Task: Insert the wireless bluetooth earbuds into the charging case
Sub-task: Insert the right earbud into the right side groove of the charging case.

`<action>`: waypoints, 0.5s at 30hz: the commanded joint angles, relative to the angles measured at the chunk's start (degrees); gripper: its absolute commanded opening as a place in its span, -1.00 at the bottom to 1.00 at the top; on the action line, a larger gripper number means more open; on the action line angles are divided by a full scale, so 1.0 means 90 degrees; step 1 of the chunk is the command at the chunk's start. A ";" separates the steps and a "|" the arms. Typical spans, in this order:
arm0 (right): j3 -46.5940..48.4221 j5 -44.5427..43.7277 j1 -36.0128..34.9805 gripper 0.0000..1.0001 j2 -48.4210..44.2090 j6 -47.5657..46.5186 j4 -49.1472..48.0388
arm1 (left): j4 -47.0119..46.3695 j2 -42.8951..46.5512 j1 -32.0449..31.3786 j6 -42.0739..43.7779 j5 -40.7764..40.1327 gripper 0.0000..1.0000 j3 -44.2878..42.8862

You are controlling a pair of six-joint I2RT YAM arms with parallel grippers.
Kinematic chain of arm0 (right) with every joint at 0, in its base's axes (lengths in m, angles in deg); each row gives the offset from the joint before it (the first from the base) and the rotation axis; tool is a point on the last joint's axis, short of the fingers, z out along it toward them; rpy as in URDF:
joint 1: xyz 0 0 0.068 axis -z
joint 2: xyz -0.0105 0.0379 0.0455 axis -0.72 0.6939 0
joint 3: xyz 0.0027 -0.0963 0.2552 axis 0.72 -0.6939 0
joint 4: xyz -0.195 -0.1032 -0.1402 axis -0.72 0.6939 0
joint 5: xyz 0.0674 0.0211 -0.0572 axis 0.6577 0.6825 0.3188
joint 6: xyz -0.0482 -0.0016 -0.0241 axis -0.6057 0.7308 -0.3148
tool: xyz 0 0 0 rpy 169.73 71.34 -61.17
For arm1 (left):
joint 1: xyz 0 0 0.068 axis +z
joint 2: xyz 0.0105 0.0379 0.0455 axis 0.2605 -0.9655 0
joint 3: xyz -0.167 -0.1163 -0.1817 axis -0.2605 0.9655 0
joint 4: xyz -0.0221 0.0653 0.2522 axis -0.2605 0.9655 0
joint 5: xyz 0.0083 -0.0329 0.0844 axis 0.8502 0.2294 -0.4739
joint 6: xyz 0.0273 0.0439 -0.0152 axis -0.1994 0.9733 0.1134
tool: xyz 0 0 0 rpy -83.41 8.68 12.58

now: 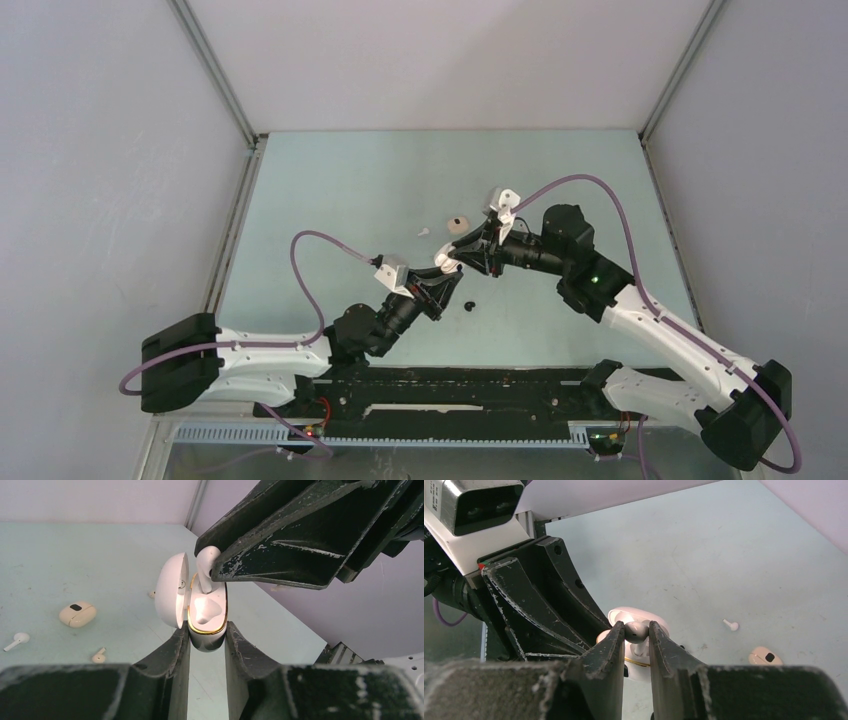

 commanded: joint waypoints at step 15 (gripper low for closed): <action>-0.0011 -0.0093 -0.0063 -1.00 -0.0034 -0.0333 -0.0346 | -0.0259 0.0217 -0.0014 -0.0056 -0.0212 -1.00 0.0050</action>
